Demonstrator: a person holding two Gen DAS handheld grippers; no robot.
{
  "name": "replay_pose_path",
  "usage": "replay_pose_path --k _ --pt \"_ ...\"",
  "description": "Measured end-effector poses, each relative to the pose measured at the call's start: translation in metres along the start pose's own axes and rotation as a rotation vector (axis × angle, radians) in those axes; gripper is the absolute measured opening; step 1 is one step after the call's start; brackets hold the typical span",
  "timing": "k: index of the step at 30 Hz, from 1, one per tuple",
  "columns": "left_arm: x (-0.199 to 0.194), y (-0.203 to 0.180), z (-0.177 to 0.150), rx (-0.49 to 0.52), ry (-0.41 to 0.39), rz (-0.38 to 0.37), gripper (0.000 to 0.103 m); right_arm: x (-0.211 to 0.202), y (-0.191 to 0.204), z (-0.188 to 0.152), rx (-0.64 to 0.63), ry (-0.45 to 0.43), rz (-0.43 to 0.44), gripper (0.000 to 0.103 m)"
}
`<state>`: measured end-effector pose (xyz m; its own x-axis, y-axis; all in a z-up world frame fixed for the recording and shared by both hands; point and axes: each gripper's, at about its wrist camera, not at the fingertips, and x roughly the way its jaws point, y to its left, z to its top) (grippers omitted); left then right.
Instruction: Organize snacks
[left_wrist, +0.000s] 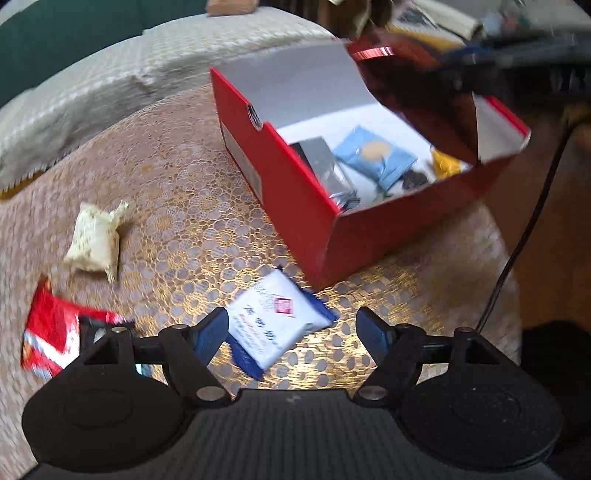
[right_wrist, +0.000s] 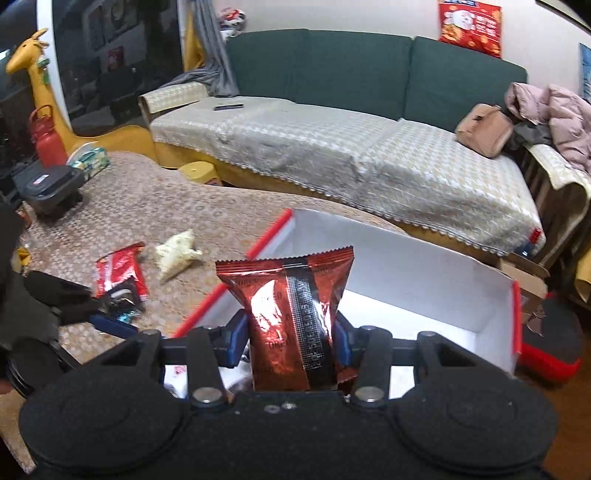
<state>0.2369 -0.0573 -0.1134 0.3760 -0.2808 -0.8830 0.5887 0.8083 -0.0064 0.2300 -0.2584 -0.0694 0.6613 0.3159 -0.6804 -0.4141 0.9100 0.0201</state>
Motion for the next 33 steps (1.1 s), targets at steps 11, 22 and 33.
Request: replay_pose_path --k 11,22,33 --pt "0.041 0.014 0.0 0.234 0.135 -0.054 0.076 0.03 0.0 0.008 0.019 0.028 0.022 0.046" --pt "0.051 0.016 0.008 0.258 0.096 -0.047 0.077 0.038 -0.007 0.007 0.036 0.038 0.023 0.046" --pt "0.038 0.014 -0.006 0.052 0.038 -0.021 0.062 0.034 -0.013 0.0 0.078 0.037 0.007 0.046"
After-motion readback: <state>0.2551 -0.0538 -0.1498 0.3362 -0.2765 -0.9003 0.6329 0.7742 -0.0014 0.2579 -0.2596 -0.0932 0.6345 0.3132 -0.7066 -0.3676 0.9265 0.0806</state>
